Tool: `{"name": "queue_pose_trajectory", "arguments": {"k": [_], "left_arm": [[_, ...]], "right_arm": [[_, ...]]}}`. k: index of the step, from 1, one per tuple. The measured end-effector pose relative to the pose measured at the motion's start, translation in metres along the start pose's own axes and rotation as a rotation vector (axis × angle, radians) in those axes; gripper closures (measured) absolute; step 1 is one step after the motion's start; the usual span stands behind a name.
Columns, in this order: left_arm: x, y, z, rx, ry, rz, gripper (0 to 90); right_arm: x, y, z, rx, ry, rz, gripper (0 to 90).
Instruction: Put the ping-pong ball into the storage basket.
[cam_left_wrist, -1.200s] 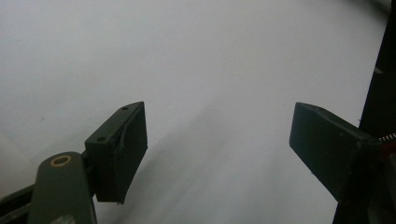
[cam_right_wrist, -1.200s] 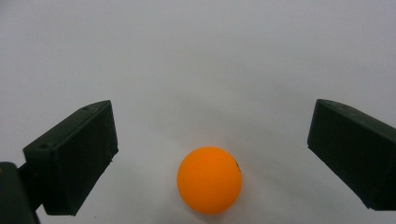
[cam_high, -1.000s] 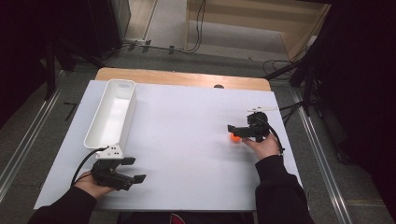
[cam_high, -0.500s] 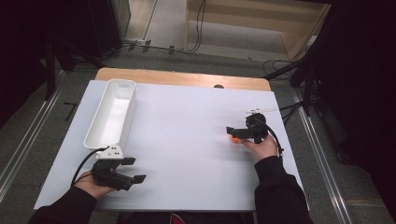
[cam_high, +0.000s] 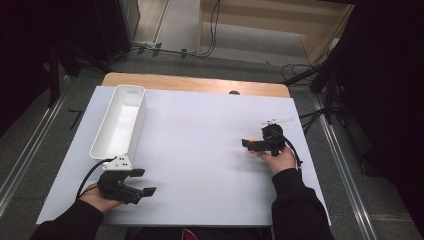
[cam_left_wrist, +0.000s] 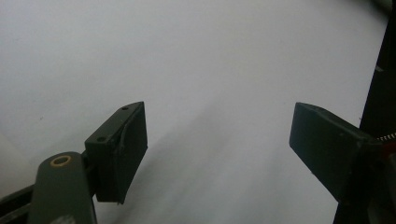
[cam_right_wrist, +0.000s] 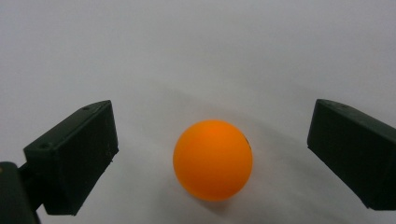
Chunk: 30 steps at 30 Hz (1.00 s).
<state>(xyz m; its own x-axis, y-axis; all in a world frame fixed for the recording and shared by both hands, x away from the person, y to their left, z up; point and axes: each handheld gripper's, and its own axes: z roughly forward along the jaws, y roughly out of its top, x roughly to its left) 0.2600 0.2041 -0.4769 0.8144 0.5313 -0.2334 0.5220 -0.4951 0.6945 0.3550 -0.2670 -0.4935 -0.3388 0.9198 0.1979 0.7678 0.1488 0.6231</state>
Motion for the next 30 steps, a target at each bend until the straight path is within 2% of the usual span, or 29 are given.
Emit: {"name": "queue_pose_trajectory", "arguments": {"k": [12, 16, 19, 21, 30], "left_arm": [[0.000, 0.000, 0.000, 0.003, 0.001, 0.004, 19.8], [0.000, 0.000, 0.000, 0.007, -0.002, 0.004, 19.8], [0.000, 0.000, 0.000, 0.007, 0.000, 0.007, 19.8], [0.000, 0.000, 0.000, 0.007, 0.000, 0.006, 19.8], [0.000, 0.000, 0.000, 0.008, -0.003, 0.003, 19.8]], "right_arm": [[-0.002, -0.007, 0.008, 0.039, -0.008, -0.009, 0.8], [-0.003, -0.009, 0.012, 0.028, -0.007, 0.001, 0.8], [-0.004, -0.011, 0.015, 0.047, -0.011, -0.006, 0.8], [-0.004, -0.011, 0.016, 0.047, -0.026, -0.019, 0.8], [-0.003, -0.014, 0.016, 0.042, -0.033, -0.039, 1.0]]}}
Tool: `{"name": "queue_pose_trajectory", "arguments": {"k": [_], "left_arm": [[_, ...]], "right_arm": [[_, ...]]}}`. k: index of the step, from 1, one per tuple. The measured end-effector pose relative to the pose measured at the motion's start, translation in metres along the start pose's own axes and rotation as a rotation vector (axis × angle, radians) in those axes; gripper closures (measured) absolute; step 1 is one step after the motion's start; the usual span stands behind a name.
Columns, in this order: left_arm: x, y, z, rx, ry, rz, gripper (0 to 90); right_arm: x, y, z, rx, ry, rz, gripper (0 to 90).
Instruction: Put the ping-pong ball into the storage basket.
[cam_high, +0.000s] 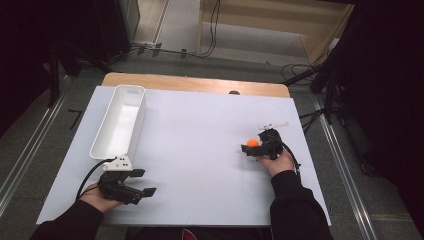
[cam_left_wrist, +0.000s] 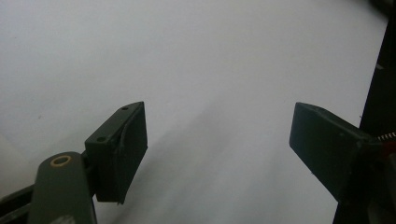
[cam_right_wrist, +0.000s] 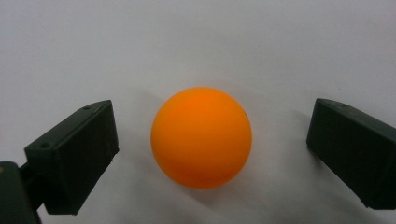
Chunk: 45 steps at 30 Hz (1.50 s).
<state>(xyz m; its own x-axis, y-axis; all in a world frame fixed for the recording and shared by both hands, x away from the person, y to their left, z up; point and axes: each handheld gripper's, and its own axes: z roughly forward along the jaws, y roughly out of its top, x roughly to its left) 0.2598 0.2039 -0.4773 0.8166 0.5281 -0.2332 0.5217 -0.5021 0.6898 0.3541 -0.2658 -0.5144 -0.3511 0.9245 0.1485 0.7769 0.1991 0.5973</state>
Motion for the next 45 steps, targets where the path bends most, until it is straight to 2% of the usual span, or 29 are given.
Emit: {"name": "queue_pose_trajectory", "arguments": {"k": [4, 9, 14, 16, 19, 21, 22, 26, 31, 35, 36, 45], "left_arm": [[-0.0001, 0.0000, 0.0002, 0.003, 0.000, 0.001, 19.8], [-0.0001, 0.0000, 0.0002, 0.004, 0.001, 0.003, 19.8], [-0.0001, 0.0000, 0.0003, 0.005, 0.000, 0.005, 19.8], [-0.0003, 0.0000, 0.0004, 0.007, 0.000, 0.005, 19.8], [-0.0002, 0.0001, 0.0006, 0.008, 0.000, 0.007, 19.8], [-0.0004, 0.0000, 0.0007, 0.008, 0.000, 0.004, 19.8], [-0.0004, 0.0000, 0.0007, 0.008, 0.000, 0.004, 19.8], [-0.0005, 0.0000, 0.0009, 0.009, 0.003, 0.005, 19.8], [-0.0004, -0.0001, 0.0011, 0.012, -0.001, 0.006, 19.8], [-0.0005, -0.0002, 0.0011, 0.013, 0.000, 0.006, 19.8], [-0.0003, -0.0001, 0.0012, 0.013, -0.001, 0.008, 19.8], [-0.0004, -0.0002, 0.0012, 0.013, -0.001, 0.007, 19.8]], "right_arm": [[0.0006, -0.0002, -0.0009, 0.001, -0.016, -0.002, 4.3], [0.0000, -0.0005, -0.0013, 0.003, -0.011, -0.004, 4.7], [0.0022, -0.0012, -0.0010, 0.012, -0.029, -0.041, 6.2], [0.0037, -0.0019, -0.0021, 0.009, -0.055, -0.046, 13.3], [0.0024, -0.0031, -0.0031, 0.001, -0.055, -0.055, 14.3], [0.0030, -0.0030, -0.0039, 0.009, -0.061, -0.063, 17.5], [0.0029, -0.0034, -0.0044, 0.005, -0.080, -0.079, 21.7], [0.0029, -0.0035, -0.0053, 0.004, -0.089, -0.079, 25.6], [0.0039, -0.0034, -0.0069, 0.008, -0.080, -0.088, 32.7], [0.0065, -0.0032, -0.0077, 0.005, -0.069, -0.097, 42.8], [0.0070, -0.0033, -0.0082, 0.006, -0.064, -0.116, 46.9], [0.0078, -0.0029, -0.0081, 0.006, -0.063, -0.120, 47.7]]}}
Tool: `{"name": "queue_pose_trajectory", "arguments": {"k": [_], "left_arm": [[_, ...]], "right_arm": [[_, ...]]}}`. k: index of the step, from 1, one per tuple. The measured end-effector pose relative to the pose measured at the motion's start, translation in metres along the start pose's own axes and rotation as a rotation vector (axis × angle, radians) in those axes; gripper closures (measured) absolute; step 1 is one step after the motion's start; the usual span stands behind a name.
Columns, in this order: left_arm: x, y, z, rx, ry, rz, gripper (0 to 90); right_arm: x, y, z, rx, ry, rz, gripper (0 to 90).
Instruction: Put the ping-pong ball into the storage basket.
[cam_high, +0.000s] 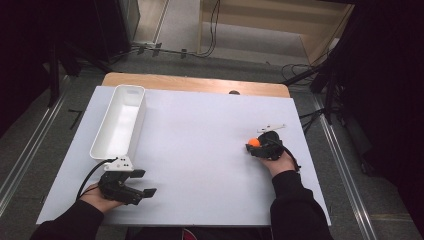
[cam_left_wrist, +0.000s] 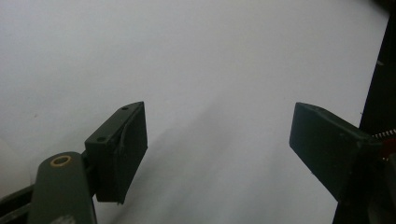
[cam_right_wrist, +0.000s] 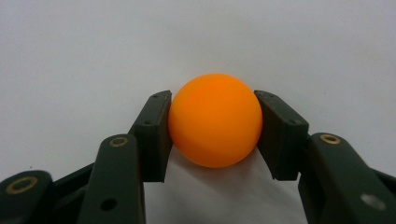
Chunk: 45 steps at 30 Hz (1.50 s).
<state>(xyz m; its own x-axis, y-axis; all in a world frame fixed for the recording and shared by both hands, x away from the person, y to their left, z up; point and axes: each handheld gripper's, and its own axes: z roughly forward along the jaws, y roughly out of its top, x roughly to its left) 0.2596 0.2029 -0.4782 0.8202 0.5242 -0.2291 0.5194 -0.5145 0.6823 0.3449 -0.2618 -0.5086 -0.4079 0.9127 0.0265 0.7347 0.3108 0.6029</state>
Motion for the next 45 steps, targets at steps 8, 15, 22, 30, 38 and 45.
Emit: {"name": "queue_pose_trajectory", "arguments": {"k": [8, 15, 22, 30, 38, 45], "left_arm": [[0.000, 0.000, 0.000, 0.003, 0.000, 0.001, 19.8], [0.000, 0.000, 0.000, 0.003, -0.001, -0.001, 19.8], [0.000, 0.000, 0.000, 0.004, -0.001, -0.002, 19.8], [0.000, 0.000, 0.000, 0.004, -0.001, -0.003, 19.8], [0.000, 0.000, 0.000, 0.006, -0.001, 0.002, 19.8], [0.000, 0.000, 0.001, 0.008, -0.002, 0.004, 19.8]], "right_arm": [[-0.001, 0.000, 0.000, 0.000, 0.009, 0.011, 47.8], [0.000, 0.002, -0.003, -0.015, 0.027, 0.025, 47.9], [-0.001, 0.002, -0.008, -0.030, 0.056, 0.035, 47.9], [0.001, 0.003, -0.013, -0.046, 0.078, 0.051, 47.8], [0.005, 0.005, -0.020, -0.056, 0.104, 0.036, 47.9], [0.011, 0.007, -0.023, -0.065, 0.129, 0.014, 47.9]]}}
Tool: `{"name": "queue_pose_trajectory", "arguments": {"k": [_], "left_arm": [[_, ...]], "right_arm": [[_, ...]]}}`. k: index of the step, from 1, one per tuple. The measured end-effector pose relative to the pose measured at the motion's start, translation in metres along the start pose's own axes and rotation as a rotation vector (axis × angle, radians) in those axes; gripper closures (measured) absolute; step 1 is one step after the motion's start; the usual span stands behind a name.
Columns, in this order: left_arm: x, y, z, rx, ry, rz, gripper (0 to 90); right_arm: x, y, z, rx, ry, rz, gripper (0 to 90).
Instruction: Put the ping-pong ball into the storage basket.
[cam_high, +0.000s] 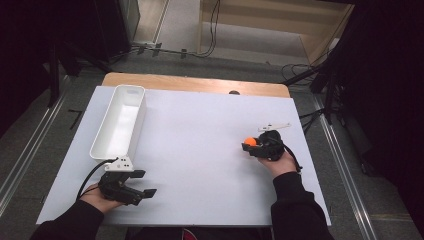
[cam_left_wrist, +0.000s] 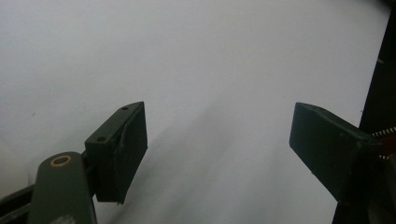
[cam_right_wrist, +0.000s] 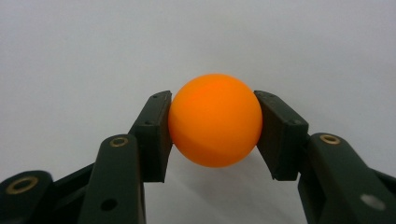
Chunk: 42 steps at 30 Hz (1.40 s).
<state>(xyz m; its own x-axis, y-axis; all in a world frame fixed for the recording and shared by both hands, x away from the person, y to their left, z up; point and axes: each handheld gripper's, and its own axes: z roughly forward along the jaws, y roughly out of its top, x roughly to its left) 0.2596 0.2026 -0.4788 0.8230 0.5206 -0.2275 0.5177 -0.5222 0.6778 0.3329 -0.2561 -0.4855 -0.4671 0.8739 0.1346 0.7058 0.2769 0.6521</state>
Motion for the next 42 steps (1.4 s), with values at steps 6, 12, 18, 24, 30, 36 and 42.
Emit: {"name": "queue_pose_trajectory", "arguments": {"k": [6, 12, 18, 24, 30, 36, 42], "left_arm": [[0.000, 0.000, 0.000, 0.002, -0.001, -0.002, 19.8], [0.000, 0.000, 0.000, 0.001, -0.001, -0.002, 19.8], [0.000, 0.000, 0.001, 0.004, -0.002, -0.002, 19.8], [0.000, 0.000, 0.001, 0.006, -0.002, -0.002, 19.8], [0.000, 0.000, 0.001, 0.004, -0.002, -0.005, 19.8], [0.000, 0.000, 0.001, 0.005, -0.002, -0.005, 19.8], [0.000, 0.000, 0.001, 0.006, -0.002, -0.004, 19.8]], "right_arm": [[0.008, 0.001, -0.001, -0.005, 0.025, -0.008, 47.8], [0.014, 0.002, -0.002, 0.001, 0.045, -0.023, 47.9], [0.020, 0.003, -0.001, 0.000, 0.070, -0.030, 47.9], [0.028, 0.004, 0.000, 0.003, 0.100, -0.050, 47.9], [0.035, 0.004, 0.001, 0.000, 0.118, -0.059, 47.9], [0.039, 0.004, 0.002, 0.005, 0.133, -0.071, 47.9], [0.043, 0.004, 0.003, 0.008, 0.146, -0.086, 47.9]]}}
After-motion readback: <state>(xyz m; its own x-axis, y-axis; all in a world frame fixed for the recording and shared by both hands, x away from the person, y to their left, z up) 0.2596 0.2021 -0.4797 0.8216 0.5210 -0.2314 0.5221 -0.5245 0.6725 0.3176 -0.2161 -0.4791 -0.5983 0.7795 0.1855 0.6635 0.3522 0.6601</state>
